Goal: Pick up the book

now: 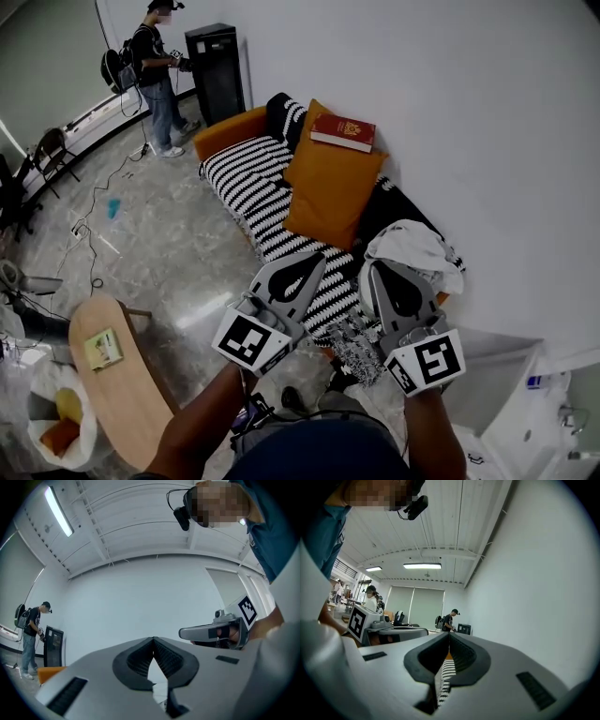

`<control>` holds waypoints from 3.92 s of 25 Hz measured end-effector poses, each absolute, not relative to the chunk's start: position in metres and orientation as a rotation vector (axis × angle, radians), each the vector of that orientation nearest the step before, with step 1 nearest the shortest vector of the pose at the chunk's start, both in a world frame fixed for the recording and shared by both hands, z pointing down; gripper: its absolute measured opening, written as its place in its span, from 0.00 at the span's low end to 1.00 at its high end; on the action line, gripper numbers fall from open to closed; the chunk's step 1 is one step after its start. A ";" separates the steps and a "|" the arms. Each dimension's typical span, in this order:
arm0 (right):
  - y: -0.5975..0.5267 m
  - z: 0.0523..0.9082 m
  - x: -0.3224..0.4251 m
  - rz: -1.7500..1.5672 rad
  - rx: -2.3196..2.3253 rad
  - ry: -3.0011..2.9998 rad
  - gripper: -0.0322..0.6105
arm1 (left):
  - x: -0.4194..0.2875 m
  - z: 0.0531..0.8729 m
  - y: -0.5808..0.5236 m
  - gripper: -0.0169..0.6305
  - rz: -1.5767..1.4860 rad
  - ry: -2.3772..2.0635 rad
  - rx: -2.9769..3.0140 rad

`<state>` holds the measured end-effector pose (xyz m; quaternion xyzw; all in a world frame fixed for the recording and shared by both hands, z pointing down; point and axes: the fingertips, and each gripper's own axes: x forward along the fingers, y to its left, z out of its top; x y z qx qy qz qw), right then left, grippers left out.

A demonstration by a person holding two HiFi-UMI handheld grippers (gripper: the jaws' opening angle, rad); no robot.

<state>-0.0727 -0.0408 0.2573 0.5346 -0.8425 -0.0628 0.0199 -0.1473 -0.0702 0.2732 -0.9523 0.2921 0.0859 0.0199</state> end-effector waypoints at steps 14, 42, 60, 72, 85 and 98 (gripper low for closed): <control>-0.096 0.255 -0.005 -0.186 1.622 -2.715 0.07 | -0.083 0.268 -0.118 0.03 0.186 0.982 -2.894; -0.151 0.270 0.105 -0.129 1.586 -2.808 0.07 | 0.039 0.291 -0.171 0.03 0.078 1.003 -2.885; -0.210 0.289 0.106 -0.068 1.668 -2.722 0.07 | 0.038 0.307 -0.241 0.03 0.072 0.925 -2.940; -0.266 0.302 0.084 -0.050 1.666 -2.702 0.07 | 0.014 0.328 -0.314 0.03 0.046 0.940 -2.978; -0.322 0.307 0.100 -0.049 1.704 -2.659 0.07 | 0.037 0.363 -0.391 0.03 0.028 0.928 -3.110; -0.364 0.325 0.120 -0.013 1.751 -2.583 0.07 | 0.050 0.416 -0.487 0.03 0.089 1.039 -3.339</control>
